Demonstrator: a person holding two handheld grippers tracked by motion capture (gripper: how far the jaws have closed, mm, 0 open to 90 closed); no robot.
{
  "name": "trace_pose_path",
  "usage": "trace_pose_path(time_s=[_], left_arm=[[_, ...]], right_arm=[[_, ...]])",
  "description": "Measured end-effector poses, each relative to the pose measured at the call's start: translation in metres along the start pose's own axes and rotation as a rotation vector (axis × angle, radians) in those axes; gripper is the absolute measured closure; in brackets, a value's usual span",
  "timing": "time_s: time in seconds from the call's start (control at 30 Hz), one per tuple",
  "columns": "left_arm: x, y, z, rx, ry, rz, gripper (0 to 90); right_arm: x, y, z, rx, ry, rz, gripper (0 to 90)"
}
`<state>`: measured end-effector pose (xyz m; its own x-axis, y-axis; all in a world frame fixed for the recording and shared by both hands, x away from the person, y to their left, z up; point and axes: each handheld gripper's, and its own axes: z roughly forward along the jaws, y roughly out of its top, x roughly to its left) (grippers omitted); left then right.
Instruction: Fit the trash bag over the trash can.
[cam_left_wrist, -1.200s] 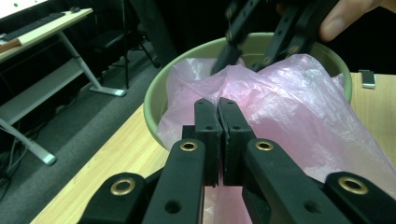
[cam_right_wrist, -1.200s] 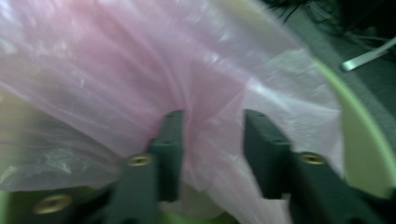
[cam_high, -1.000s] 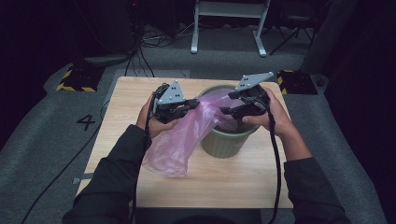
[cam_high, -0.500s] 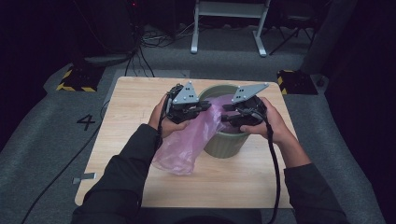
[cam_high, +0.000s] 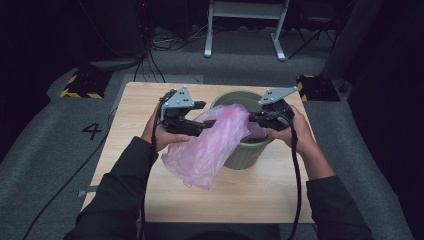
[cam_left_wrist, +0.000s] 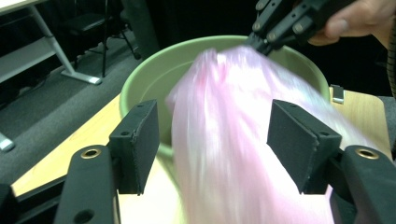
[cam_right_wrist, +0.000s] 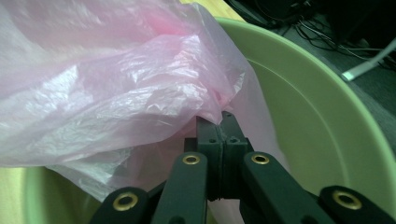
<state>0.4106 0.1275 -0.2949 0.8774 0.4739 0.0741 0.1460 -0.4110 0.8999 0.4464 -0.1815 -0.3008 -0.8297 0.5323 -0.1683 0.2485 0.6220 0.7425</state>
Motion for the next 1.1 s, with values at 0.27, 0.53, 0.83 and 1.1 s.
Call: trace_pose_path(time_s=[0.27, 0.53, 0.83, 1.1], left_arm=[[-0.003, -0.016, -0.011, 0.048, -0.043, -0.006, 32.5], [-0.004, -0.028, -0.003, -0.003, -0.053, 0.003, 63.8], [-0.011, -0.021, 0.008, -0.023, -0.022, 0.039, 86.0], [-0.012, -0.009, 0.014, -0.005, 0.017, 0.07, 89.3]], right_arm=[[-0.022, -0.016, -0.005, 0.025, -0.03, 0.057, 89.9], [-0.041, -0.034, -0.001, 0.06, -0.063, 0.104, 82.6], [-0.032, -0.033, -0.019, -0.118, -0.047, 0.087, 33.5], [-0.012, -0.02, -0.037, -0.079, -0.22, 0.029, 29.6]])
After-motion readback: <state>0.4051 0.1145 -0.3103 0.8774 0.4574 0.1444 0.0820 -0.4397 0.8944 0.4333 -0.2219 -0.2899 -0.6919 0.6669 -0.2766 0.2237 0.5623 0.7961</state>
